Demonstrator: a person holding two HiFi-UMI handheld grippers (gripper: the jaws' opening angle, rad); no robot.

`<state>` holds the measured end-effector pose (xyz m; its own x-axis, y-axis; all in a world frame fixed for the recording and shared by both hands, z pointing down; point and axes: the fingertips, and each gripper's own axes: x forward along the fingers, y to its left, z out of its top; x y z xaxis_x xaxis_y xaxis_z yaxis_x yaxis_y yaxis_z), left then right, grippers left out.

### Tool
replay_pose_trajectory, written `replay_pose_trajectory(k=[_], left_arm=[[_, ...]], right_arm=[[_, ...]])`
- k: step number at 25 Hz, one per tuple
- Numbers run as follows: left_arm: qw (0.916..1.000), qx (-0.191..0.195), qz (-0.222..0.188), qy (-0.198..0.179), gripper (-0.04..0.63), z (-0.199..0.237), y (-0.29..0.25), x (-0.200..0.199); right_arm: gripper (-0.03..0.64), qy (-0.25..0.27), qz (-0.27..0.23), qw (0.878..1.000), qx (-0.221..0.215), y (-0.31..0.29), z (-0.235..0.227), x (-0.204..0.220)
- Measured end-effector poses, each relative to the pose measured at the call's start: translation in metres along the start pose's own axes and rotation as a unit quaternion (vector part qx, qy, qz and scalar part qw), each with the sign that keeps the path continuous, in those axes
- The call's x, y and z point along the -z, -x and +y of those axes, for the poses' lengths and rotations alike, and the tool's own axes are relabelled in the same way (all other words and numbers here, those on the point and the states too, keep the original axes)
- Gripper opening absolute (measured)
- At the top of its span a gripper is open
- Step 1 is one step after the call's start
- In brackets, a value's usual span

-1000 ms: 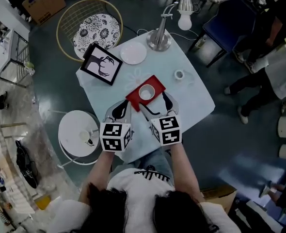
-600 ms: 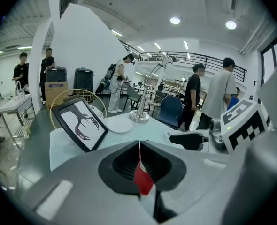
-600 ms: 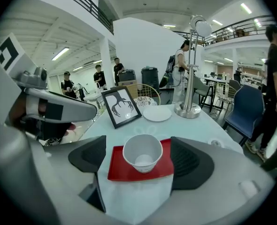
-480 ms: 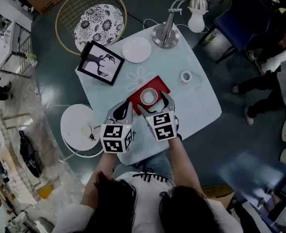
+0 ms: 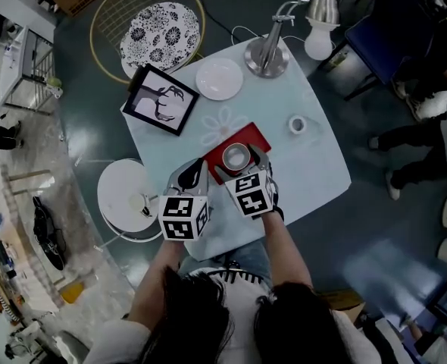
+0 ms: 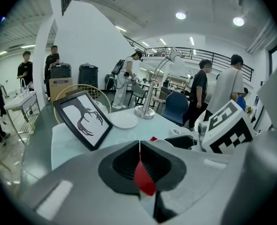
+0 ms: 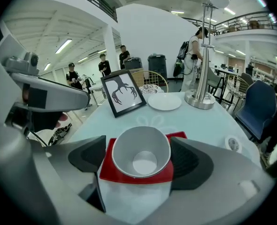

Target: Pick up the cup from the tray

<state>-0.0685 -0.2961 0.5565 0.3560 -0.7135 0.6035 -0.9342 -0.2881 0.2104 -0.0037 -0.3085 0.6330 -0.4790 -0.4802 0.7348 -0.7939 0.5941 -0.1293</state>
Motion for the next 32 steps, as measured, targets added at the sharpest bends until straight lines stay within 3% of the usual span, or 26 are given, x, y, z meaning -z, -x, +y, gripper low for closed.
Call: replay_pose_trajectory(k=[5,12,24,32], left_arm=[[1.0,-0.003,0.003,0.002,0.0,0.002,0.002,0.001],[1.0,-0.003,0.0,0.0,0.0,-0.001,0.003,-0.001],[0.9972,0.073,-0.003,-0.018,0.0,-0.068,-0.018,-0.001],[0.9919,0.12,0.006,-0.041,0.0,-0.121,-0.028,-0.001]], right_arm=[[0.393,-0.004,0.008,1.0,0.009,-0.002,-0.005,0.004],[0.39,-0.033,-0.034,0.998,0.034,0.02,-0.019,-0.006],[0.39,-0.109,-0.026,0.984,0.138,0.088,-0.105,0.059],[0.391,-0.154,-0.016,0.973,0.17,0.127,-0.135,0.098]])
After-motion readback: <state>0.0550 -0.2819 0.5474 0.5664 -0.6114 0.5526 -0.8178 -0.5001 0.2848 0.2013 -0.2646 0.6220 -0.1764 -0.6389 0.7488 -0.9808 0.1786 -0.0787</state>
